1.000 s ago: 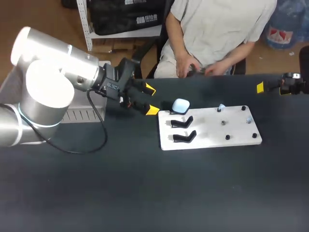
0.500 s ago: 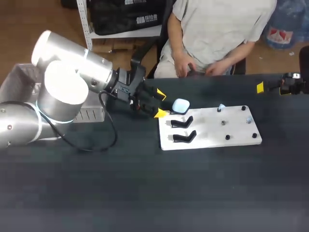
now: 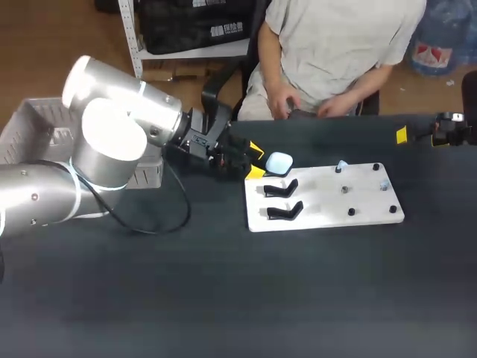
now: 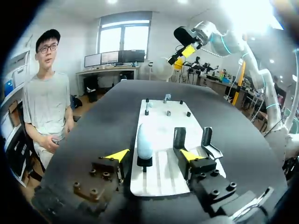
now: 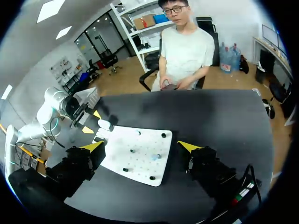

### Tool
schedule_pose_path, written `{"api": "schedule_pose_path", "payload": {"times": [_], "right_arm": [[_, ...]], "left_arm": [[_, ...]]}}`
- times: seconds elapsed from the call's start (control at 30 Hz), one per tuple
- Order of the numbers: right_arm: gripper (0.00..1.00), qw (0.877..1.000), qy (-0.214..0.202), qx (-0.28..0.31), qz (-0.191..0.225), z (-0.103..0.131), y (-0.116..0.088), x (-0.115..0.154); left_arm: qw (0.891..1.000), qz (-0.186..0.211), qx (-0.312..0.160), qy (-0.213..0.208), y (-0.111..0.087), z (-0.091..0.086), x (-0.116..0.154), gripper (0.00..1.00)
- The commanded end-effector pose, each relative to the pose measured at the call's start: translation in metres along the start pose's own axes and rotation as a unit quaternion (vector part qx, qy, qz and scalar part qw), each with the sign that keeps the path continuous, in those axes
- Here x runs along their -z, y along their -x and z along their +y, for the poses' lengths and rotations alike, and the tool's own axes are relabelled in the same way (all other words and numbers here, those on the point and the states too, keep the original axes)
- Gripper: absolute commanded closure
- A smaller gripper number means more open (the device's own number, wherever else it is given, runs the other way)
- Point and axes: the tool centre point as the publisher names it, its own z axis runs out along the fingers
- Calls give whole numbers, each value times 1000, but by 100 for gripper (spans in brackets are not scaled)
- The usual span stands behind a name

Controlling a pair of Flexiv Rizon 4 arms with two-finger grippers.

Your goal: Pick up each earbud case from the left stands, insert the matching earbuds, close the lid, and place the case in the box.

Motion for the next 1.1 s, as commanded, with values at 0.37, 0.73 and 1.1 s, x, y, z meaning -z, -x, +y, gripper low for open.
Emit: {"api": "schedule_pose_path", "payload": {"times": [0.37,0.73,1.1], "right_arm": [[0,1000,1,0,0,0,0,0],[0,1000,1,0,0,0,0,0],[0,1000,1,0,0,0,0,0]], "left_arm": [[1000,-24,-6,-2,1,9,-17,45],[1000,-24,-10,-4,-1,14,-29,45],[1000,-25,-4,-11,2,16,-34,54]]}}
